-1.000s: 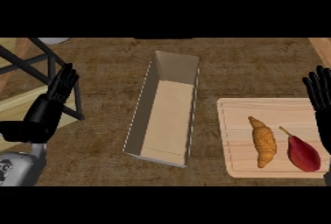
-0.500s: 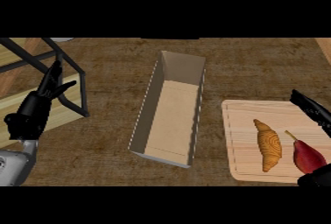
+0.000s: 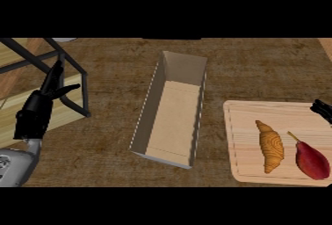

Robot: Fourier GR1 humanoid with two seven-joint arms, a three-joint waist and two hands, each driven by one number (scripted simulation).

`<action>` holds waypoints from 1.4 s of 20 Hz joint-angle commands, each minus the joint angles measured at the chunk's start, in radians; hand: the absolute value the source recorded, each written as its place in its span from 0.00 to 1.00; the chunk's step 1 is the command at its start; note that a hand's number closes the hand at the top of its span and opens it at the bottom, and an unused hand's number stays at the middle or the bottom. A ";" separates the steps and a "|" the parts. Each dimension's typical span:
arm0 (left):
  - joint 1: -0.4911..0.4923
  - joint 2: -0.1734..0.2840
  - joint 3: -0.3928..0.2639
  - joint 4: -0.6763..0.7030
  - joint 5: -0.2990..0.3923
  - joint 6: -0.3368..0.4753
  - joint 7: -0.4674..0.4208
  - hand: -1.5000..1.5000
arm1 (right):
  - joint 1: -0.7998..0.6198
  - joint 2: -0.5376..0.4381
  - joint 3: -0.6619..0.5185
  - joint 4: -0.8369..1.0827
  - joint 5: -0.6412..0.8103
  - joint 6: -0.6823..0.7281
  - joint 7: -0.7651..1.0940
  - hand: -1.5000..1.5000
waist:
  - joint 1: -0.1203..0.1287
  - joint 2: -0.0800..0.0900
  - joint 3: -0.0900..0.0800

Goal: Pick the pear from the cutting board and place it in the cardboard box

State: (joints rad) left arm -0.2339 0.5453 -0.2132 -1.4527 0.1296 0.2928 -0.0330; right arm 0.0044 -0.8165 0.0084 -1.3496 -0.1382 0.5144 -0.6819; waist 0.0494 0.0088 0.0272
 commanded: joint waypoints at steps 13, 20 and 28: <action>0.033 0.026 0.009 0.137 -0.049 0.034 0.092 0.50 | -0.128 -0.281 0.278 0.086 0.532 -0.128 -0.241 0.00 | 0.047 0.019 -0.023; 0.046 0.041 0.018 0.128 -0.060 0.035 0.094 0.50 | -0.207 -0.267 0.374 0.211 0.636 -0.183 -0.281 0.00 | 0.043 0.013 -0.023; 0.055 0.043 0.034 0.141 -0.055 0.030 0.116 0.50 | -0.312 -0.203 0.437 0.284 0.685 -0.185 -0.286 0.00 | 0.015 0.007 -0.025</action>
State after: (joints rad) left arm -0.2623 0.5312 -0.2234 -1.4398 0.0821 0.3137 0.0100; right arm -0.2510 -1.0196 0.4392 -1.1149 0.5376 0.2685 -0.8914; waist 0.0658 0.0017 0.0194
